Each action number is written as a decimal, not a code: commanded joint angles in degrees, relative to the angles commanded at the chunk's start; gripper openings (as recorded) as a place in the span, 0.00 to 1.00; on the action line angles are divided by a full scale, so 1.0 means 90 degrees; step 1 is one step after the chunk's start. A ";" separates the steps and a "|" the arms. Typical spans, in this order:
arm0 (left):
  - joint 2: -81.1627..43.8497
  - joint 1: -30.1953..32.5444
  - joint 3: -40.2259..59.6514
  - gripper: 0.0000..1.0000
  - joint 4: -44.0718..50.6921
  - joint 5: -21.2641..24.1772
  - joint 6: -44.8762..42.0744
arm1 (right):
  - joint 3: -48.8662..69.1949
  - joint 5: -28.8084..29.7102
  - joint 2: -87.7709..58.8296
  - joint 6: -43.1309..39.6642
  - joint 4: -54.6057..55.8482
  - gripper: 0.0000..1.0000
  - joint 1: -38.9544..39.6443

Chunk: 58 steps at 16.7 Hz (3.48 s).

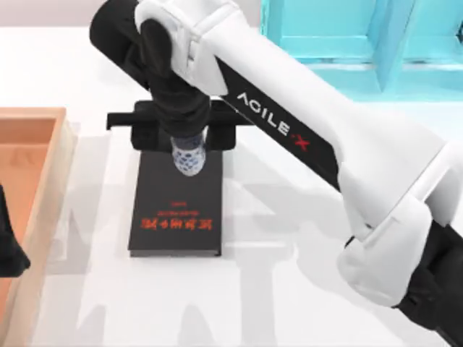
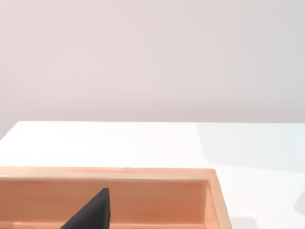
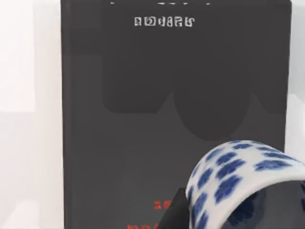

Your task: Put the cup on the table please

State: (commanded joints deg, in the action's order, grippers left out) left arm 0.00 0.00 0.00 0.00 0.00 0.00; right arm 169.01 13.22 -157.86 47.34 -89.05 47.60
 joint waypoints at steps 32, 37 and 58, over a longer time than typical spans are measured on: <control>0.0000 0.0000 0.0000 1.00 0.0000 0.0000 0.0000 | -1.1275 -0.1158 0.7265 -0.4335 0.4446 0.00 -0.4408; 0.0000 0.0000 0.0000 1.00 0.0000 0.0000 0.0000 | -1.1805 -0.1166 0.6863 -0.4353 0.5535 0.00 -0.4439; 0.0000 0.0000 0.0000 1.00 0.0000 0.0000 0.0000 | -1.1863 -0.1165 0.6807 -0.4356 0.5594 1.00 -0.4442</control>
State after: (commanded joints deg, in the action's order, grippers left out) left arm 0.00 0.00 0.00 0.00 0.00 0.00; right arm 62.25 2.73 -96.59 8.14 -38.70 7.62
